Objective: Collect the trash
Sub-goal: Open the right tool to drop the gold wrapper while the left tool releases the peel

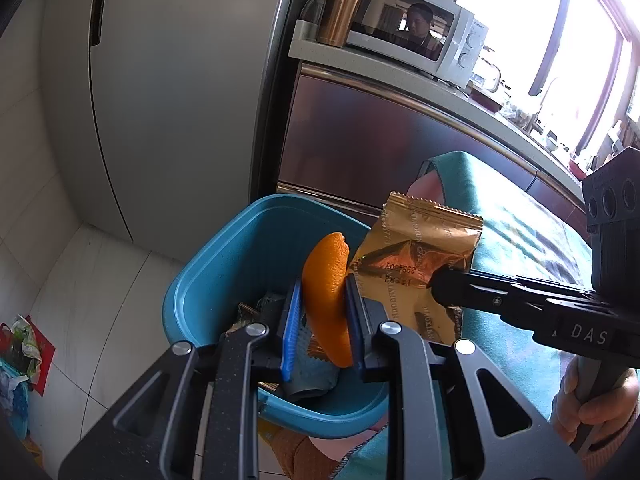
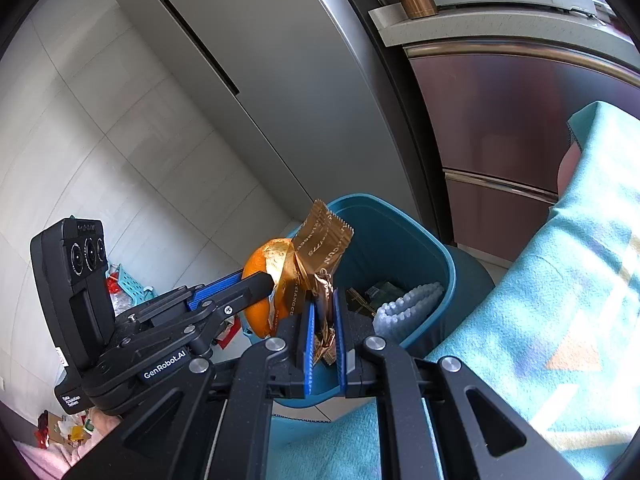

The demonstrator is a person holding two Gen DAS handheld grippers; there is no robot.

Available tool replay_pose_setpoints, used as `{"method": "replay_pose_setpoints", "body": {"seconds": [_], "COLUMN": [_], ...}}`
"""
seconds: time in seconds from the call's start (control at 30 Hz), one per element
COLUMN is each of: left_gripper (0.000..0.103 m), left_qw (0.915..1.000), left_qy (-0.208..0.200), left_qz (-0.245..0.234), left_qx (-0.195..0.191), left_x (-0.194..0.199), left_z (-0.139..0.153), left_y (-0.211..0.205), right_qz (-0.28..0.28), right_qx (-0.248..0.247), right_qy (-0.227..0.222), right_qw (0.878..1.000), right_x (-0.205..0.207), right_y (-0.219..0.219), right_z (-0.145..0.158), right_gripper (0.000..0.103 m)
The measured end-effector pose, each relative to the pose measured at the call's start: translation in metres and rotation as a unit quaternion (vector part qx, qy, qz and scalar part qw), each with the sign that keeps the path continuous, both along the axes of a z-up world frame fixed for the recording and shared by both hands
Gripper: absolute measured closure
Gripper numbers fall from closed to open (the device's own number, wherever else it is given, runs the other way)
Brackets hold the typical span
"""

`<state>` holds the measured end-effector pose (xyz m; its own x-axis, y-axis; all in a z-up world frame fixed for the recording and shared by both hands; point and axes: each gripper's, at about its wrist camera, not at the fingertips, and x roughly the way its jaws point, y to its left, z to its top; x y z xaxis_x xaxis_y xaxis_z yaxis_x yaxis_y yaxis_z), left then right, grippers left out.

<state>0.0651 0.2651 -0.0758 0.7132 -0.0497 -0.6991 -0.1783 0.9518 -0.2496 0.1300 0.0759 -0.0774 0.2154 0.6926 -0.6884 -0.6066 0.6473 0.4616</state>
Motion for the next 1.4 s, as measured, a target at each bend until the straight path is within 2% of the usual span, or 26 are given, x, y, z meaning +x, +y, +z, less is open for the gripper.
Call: {"method": "replay_pose_setpoints", "body": {"seconds": [0.7, 0.87, 0.93, 1.07, 1.2, 1.4], "left_gripper": [0.079, 0.079, 0.077, 0.073, 0.069, 0.059], "left_qw": [0.9996, 0.9993, 0.9992, 0.9992, 0.9994, 0.9999], "left_qy": [0.028, 0.033, 0.034, 0.033, 0.027, 0.002], "left_qz": [0.009, 0.016, 0.019, 0.022, 0.022, 0.005], "left_qx": [-0.004, -0.004, -0.005, -0.004, -0.005, -0.014], "left_x": [0.018, 0.023, 0.023, 0.02, 0.013, -0.005], "left_z": [-0.027, -0.033, -0.034, -0.036, -0.033, -0.021], "left_y": [0.009, 0.012, 0.013, 0.014, 0.014, 0.01], "right_qz": [0.012, 0.014, 0.01, 0.0, 0.001, -0.014], "right_qx": [-0.041, -0.06, -0.056, -0.045, -0.032, -0.009], "right_qy": [0.0, 0.005, 0.006, 0.01, 0.01, -0.011], "right_qw": [0.999, 0.998, 0.998, 0.999, 0.999, 1.0], "right_x": [0.004, 0.004, 0.005, 0.005, -0.001, -0.016], "right_y": [0.033, 0.045, 0.045, 0.04, 0.029, 0.0], "right_z": [-0.004, -0.006, -0.005, -0.003, 0.0, 0.012], "right_gripper": [0.093, 0.086, 0.077, 0.075, 0.073, 0.059]}}
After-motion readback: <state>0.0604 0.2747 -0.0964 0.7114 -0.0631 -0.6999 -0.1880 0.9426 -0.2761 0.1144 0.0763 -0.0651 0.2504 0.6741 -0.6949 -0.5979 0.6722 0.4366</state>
